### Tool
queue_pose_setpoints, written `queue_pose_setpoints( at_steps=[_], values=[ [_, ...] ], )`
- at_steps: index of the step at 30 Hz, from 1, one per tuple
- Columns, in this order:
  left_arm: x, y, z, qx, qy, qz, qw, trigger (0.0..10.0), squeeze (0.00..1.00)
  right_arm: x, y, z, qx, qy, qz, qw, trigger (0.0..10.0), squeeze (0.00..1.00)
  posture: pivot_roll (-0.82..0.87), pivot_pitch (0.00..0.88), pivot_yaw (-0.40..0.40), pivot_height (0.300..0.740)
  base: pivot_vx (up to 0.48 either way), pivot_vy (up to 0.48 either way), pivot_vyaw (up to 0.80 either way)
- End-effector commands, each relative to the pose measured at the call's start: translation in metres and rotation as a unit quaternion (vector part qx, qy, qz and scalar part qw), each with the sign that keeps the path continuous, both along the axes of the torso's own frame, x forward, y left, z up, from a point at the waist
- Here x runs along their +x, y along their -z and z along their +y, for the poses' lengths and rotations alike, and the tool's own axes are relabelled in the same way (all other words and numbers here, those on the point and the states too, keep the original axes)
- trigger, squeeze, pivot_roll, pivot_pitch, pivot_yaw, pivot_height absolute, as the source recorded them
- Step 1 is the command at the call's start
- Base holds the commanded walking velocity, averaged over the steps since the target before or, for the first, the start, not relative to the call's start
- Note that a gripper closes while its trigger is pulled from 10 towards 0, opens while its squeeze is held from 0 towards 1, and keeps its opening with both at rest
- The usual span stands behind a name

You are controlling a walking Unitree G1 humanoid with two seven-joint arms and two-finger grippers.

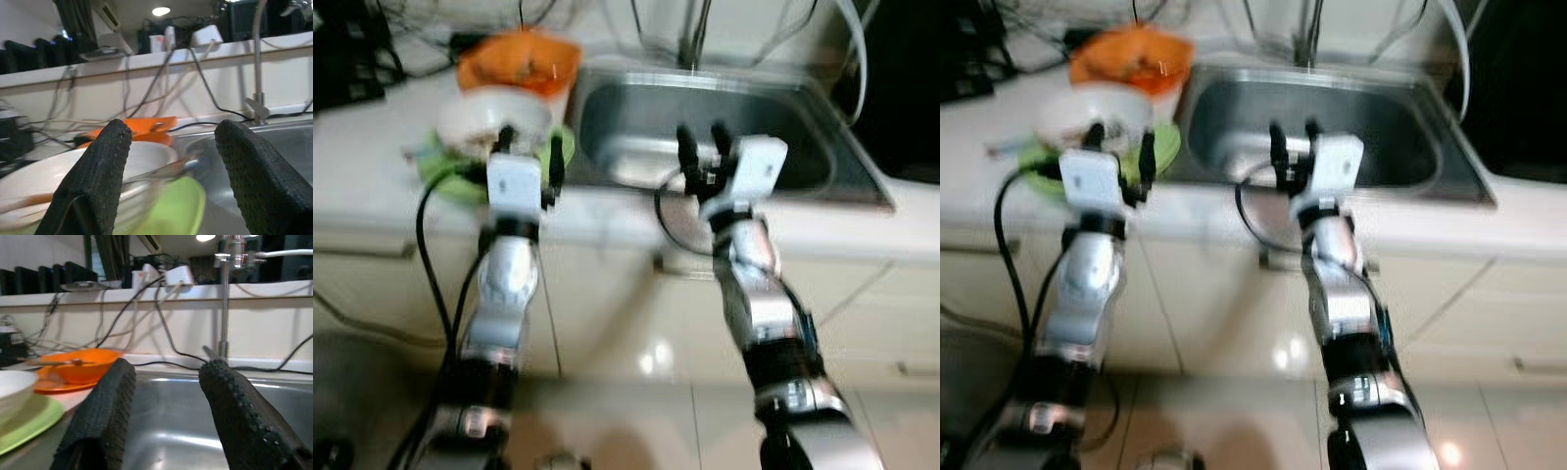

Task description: Kitchen organization

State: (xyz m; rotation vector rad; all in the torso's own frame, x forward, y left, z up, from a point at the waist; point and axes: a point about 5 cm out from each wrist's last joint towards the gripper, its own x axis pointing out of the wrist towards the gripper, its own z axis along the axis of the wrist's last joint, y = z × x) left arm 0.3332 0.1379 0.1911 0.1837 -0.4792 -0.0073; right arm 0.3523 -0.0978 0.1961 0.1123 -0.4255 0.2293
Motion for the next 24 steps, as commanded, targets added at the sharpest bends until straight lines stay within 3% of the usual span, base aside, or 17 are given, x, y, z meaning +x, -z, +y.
queue_pose_setpoints(
  at_steps=[1,5,24],
  values=[
    [-0.001,-0.001,-0.01,0.0,0.016,-0.001,1.0,10.0,0.0,0.0,0.001,-0.011,0.006,0.016,0.002,1.0,10.0,0.0,0.14,0.1,-0.047,0.74,0.48,0.0,0.0],
    [-0.003,-0.005,-0.012,0.004,0.018,-0.017,1.0,10.0,0.0,0.0,0.0,-0.013,0.011,0.019,0.0,1.0,10.0,0.0,0.14,0.1,-0.048,0.74,0.334,0.0,0.0],
    [-0.005,-0.015,-0.013,0.006,0.024,-0.039,0.999,10.0,0.0,0.0,-0.001,-0.013,0.023,0.02,-0.003,1.0,10.0,0.0,0.14,0.101,-0.046,0.74,0.0,0.0,0.0]
  ],
)
